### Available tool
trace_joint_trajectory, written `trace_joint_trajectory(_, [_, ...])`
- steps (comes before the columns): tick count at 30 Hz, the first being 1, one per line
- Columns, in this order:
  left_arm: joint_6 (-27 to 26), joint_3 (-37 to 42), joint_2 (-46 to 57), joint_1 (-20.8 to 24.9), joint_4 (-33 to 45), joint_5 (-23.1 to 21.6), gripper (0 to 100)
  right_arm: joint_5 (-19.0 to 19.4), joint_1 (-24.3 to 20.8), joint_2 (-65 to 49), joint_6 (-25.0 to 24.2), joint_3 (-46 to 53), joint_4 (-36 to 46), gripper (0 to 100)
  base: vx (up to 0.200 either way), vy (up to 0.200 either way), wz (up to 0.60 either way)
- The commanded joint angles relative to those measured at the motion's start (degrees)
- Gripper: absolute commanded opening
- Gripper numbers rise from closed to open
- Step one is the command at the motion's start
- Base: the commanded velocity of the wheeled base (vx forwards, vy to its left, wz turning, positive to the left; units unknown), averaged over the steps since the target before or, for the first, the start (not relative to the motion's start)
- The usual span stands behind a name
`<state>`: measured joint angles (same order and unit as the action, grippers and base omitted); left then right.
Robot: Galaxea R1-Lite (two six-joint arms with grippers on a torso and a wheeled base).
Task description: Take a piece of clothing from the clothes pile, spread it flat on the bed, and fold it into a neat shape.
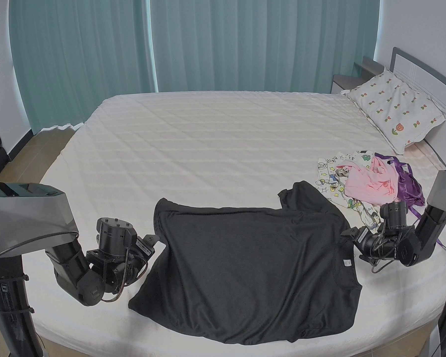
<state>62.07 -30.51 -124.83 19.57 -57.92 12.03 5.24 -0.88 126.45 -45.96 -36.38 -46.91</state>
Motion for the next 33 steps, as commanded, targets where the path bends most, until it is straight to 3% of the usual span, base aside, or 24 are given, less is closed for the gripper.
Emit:
trace_joint_trajectory(1, [0.4, 6.3, 2.0, 2.0, -1.5, -0.3, 100, 0.9, -2.5, -2.4, -3.9, 9.8, -6.4, 100, -0.2, 0.0, 0.0])
trace_joint_trajectory(10, [0.3, 9.6, 1.6, 2.4, -2.9, -1.0, 100, 1.1, -5.0, 0.3, -4.1, 14.8, -15.8, 100, -0.2, 0.0, 0.0])
trace_joint_trajectory(23, [-3.3, 6.4, -5.9, 2.4, -3.6, -1.1, 100, 1.3, -5.2, 0.5, -4.2, 15.8, -17.2, 100, 0.0, 0.0, 0.0])
trace_joint_trajectory(32, [-7.1, 1.5, -10.1, 2.4, -3.3, 2.3, 100, 1.3, -5.5, 0.5, -4.2, 15.6, -17.3, 100, 0.0, 0.0, 0.0])
trace_joint_trajectory(33, [-10.0, -1.7, -12.6, 2.1, -3.3, 4.6, 100, 1.1, -5.7, 1.0, -4.1, 15.7, -17.3, 100, 0.0, 0.0, 0.0])
